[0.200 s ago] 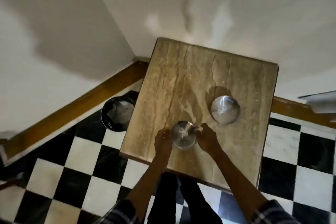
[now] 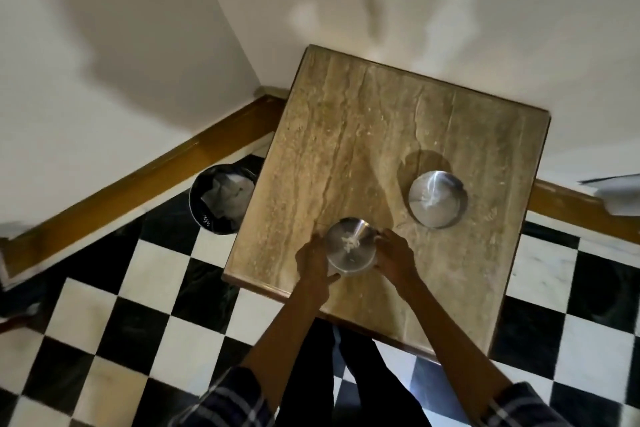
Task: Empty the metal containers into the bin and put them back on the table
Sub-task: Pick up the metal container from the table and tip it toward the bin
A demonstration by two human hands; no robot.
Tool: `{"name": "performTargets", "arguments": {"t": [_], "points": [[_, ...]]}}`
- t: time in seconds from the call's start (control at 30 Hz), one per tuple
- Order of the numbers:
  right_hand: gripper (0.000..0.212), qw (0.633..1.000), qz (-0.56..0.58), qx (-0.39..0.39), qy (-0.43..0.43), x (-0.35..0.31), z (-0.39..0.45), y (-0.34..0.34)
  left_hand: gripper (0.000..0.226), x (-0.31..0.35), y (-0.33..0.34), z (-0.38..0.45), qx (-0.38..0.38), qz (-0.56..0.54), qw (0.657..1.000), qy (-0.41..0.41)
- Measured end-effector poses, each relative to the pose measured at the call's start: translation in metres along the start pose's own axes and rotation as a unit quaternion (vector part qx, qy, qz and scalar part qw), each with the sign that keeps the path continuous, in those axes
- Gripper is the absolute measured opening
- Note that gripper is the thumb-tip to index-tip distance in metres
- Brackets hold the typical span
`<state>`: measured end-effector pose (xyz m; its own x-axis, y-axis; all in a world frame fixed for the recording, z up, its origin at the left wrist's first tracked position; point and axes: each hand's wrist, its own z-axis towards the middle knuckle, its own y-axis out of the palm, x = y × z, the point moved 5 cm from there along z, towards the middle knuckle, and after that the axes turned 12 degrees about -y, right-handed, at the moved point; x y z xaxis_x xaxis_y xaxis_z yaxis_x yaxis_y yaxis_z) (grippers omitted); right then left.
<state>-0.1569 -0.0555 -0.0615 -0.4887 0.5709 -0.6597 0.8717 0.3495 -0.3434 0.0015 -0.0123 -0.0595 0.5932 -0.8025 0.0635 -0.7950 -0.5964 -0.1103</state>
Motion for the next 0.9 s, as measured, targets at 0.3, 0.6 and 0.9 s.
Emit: {"name": "performTargets", "arguments": {"t": [0.3,0.6,0.9], "points": [[0.029,0.991,0.018,0.052,-0.121,-0.012,-0.004,-0.002,0.063,0.009,-0.014,0.010,-0.146,-0.039,0.984,-0.089],[0.035,0.986,0.127,-0.046,-0.099,-0.102,-0.009,0.084,0.079,0.057,-0.101,0.000,-0.352,-0.197,0.893,-0.199],[0.024,0.980,0.120,-0.098,-0.128,-0.189,0.031,0.204,0.093,0.166,-0.193,0.025,-0.362,-0.100,0.925,-0.051]]}}
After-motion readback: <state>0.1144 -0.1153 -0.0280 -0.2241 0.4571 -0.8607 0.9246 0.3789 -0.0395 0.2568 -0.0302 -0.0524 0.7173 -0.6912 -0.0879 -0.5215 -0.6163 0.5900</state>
